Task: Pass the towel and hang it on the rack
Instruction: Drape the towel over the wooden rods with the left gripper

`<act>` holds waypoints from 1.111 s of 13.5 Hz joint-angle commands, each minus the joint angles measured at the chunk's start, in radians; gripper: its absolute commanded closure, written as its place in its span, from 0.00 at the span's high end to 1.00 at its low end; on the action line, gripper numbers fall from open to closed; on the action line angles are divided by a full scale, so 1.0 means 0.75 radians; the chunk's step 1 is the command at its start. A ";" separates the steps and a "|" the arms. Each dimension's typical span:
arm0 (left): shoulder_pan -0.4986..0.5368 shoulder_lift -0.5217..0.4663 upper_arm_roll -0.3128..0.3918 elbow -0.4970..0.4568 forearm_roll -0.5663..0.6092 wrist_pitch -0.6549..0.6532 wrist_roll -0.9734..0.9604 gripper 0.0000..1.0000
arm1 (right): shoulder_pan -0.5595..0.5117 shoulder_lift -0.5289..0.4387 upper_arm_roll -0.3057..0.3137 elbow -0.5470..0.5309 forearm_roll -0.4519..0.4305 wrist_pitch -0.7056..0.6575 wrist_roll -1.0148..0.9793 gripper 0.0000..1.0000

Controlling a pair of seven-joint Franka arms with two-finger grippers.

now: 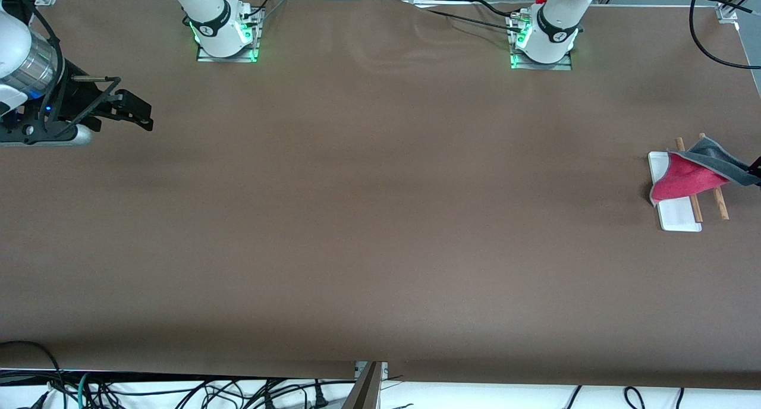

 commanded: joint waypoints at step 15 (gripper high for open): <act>0.043 0.031 -0.003 0.175 -0.052 -0.146 0.032 1.00 | 0.012 0.020 -0.005 0.029 -0.032 0.066 -0.051 1.00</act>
